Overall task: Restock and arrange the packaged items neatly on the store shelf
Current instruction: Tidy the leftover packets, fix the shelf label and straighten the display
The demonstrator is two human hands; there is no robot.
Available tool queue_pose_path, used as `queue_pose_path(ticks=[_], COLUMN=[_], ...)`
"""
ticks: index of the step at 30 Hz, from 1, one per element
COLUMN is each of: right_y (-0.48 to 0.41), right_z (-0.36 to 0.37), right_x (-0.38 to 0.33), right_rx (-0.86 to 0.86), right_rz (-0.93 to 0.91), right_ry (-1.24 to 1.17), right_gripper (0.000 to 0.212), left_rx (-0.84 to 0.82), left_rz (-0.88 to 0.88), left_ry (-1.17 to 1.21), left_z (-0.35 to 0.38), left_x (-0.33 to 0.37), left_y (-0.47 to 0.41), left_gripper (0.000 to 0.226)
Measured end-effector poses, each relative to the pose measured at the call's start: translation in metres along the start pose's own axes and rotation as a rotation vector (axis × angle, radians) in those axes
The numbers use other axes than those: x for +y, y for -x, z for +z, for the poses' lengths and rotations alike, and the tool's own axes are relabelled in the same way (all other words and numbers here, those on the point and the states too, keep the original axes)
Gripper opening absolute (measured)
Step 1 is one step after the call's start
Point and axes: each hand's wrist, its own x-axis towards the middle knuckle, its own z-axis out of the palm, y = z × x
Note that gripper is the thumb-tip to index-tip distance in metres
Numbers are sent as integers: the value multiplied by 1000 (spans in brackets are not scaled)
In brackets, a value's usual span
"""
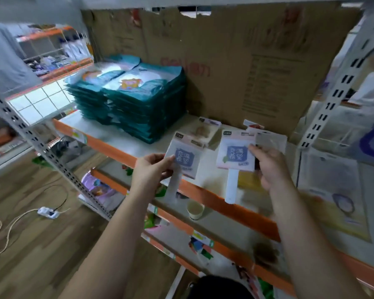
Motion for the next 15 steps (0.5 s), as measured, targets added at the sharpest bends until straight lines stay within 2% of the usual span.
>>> queue_pose_path(ticks=[9, 13, 15], right_y=[-30, -30, -30], right_z=[22, 27, 31], right_x=[-1, 2, 3], right_rx=[167, 216, 254], right_rz=[23, -6, -5], right_ry=[65, 53, 56], right_gripper=[11, 8, 8], left_rx=[-1, -57, -159], left_rz=[-40, -72, -125], left_ry=[-10, 48, 70], left_z=[25, 42, 50], left_x=[0, -7, -10], left_y=[-108, -147, -165], left_gripper=[17, 14, 18])
